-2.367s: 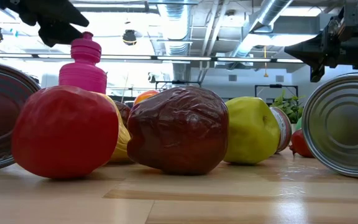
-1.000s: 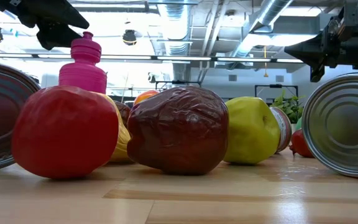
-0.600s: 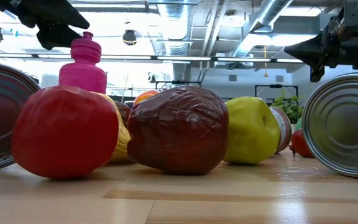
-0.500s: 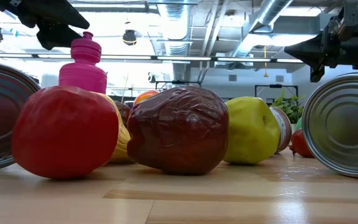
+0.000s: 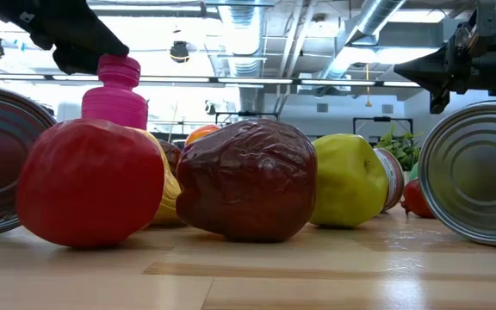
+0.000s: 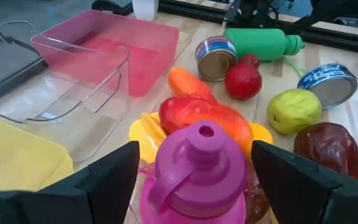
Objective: Pick & Place Food Item
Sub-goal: Put the pink tumbler into the yellow bin
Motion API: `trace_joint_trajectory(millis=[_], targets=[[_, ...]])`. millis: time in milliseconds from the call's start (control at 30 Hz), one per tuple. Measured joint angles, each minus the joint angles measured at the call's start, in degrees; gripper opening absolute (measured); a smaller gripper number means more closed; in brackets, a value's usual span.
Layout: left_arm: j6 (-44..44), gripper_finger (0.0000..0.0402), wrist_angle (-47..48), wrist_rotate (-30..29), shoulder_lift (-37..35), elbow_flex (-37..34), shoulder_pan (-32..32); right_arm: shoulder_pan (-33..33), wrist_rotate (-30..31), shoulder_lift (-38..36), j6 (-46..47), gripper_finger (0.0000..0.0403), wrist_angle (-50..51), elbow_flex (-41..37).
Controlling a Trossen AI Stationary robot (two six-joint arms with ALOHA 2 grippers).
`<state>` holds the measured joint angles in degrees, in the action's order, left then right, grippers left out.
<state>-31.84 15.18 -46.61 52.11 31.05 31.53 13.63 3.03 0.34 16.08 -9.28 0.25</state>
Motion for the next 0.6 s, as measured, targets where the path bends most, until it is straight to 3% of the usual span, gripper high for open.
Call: trace_joint_trajectory(millis=[600], targets=[[-0.1, 0.0300, -3.1, 0.0, 0.0, 0.0, 0.0, 0.0, 0.0, 0.0, -0.1, 0.0006, 0.0, 0.0]])
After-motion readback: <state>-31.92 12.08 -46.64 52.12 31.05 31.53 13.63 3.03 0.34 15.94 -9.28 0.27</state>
